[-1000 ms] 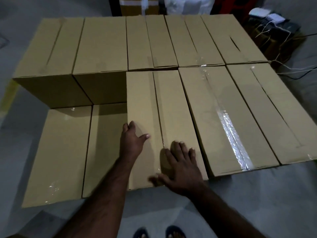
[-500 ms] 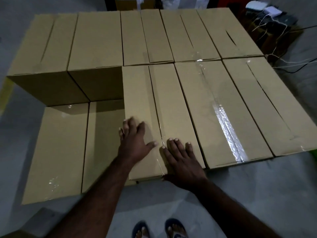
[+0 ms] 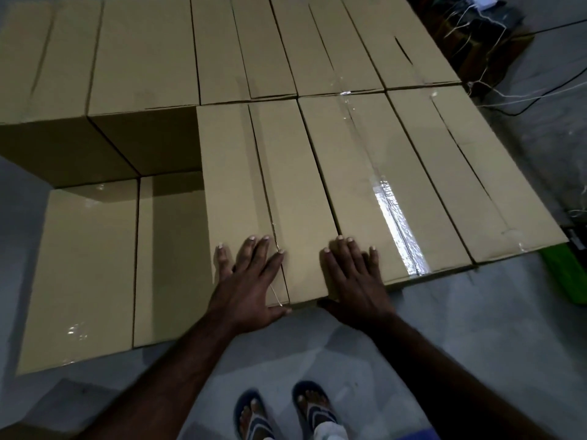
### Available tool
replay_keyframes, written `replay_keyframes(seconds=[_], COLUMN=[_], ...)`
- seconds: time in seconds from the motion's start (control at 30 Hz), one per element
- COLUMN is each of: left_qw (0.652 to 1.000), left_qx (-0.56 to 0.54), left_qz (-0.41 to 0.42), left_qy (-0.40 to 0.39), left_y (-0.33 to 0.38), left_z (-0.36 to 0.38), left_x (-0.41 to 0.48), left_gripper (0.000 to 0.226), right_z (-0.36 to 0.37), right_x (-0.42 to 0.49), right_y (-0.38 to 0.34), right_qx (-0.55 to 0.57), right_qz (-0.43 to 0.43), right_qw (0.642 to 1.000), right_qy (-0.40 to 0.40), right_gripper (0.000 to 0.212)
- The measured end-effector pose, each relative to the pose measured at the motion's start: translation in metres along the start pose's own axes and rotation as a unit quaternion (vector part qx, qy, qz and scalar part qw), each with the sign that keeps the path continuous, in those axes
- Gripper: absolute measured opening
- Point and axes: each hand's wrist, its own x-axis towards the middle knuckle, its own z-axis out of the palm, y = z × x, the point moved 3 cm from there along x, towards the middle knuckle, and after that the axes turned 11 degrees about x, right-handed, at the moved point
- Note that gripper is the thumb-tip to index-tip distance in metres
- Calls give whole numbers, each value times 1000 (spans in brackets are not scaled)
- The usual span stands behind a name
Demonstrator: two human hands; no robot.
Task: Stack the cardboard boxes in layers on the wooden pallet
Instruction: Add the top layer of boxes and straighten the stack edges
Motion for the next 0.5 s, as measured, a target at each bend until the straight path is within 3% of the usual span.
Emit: replay_keyframes(seconds=[0.17, 0.5], left_qw=[1000, 1000], left_qx=[-8, -4], left_qz=[14, 9], left_qy=[21, 2], left_y=[5, 8], left_z=[2, 0], left_x=[3, 6], left_gripper=[104, 108], right_z=[2, 6], right_x=[-6, -2], right_y=[21, 23], right_qx=[3, -10], right_qz=[24, 15], right_qw=[1000, 1000], right_qy=[9, -2], right_gripper=[118, 105])
